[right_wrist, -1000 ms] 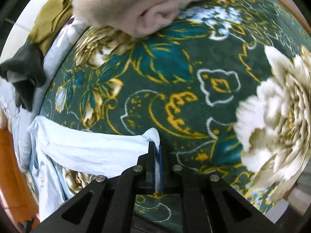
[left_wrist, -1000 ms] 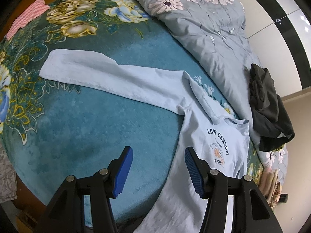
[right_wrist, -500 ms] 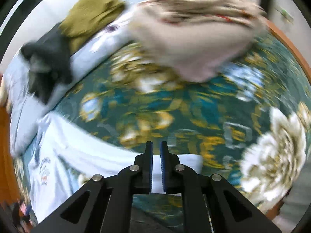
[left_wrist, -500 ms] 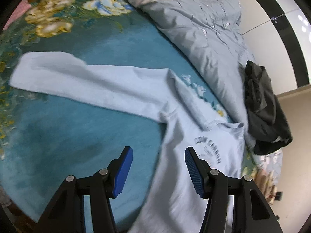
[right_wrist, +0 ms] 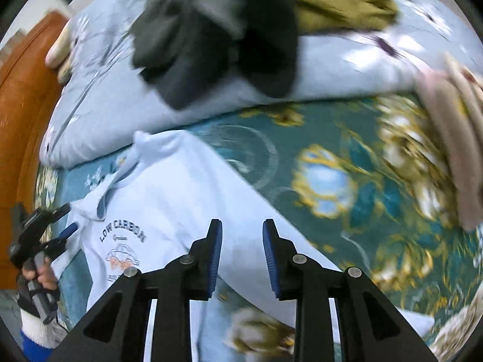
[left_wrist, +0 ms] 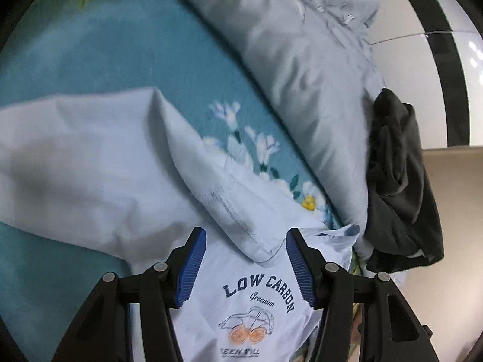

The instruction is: Fold clothes

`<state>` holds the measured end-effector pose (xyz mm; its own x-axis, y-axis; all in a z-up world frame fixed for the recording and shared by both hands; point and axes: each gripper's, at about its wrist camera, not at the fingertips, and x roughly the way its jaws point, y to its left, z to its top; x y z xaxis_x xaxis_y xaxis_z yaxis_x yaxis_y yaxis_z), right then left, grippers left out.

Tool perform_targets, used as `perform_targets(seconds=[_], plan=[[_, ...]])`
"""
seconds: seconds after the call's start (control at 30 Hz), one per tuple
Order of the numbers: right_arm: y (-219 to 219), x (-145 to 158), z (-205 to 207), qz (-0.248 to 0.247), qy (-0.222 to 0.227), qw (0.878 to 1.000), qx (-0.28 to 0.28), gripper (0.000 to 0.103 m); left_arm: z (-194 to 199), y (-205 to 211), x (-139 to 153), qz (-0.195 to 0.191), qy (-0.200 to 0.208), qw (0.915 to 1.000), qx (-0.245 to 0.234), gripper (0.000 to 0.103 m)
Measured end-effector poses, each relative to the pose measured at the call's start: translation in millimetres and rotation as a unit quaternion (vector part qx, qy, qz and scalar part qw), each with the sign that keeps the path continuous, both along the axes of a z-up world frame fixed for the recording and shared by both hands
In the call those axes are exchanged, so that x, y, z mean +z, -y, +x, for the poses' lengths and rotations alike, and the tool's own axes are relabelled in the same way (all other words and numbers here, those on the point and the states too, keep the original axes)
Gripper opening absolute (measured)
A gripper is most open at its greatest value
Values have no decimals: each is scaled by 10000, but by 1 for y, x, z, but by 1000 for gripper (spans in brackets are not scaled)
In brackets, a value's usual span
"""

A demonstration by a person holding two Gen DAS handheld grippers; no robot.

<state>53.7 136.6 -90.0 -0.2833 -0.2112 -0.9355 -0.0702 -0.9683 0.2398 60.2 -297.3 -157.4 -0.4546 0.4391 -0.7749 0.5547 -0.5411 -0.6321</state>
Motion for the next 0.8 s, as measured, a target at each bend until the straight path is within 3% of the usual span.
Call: perform_targets(seconds=[0.03, 0.1, 0.17, 0.23, 0.47, 0.67, 0.8], plan=[[9, -3, -4, 0, 13, 9999, 104, 29, -1, -1, -3, 60, -25, 10000, 6, 58], [21, -9, -9, -41, 66, 9997, 228, 29, -4, -2, -4, 157, -125, 9998, 11, 47], [30, -16, -13, -78, 144, 9994, 304, 29, -8, -3, -4, 238, -224, 9995, 10, 13], [34, -23, -15, -97, 207, 9992, 330, 29, -16, -3, -1, 228, -347, 9991, -46, 5], [26, -35, -17, -106, 373, 9989, 278, 29, -69, 16, 12, -13, -810, 9966, -142, 5], [11, -40, -21, -137, 463, 9988, 89, 29, -112, 21, -14, -299, -334, 9983, -365, 5], [-2, -38, -19, -120, 452, 9989, -55, 29, -119, 21, -30, -385, -63, 9984, -399, 5]])
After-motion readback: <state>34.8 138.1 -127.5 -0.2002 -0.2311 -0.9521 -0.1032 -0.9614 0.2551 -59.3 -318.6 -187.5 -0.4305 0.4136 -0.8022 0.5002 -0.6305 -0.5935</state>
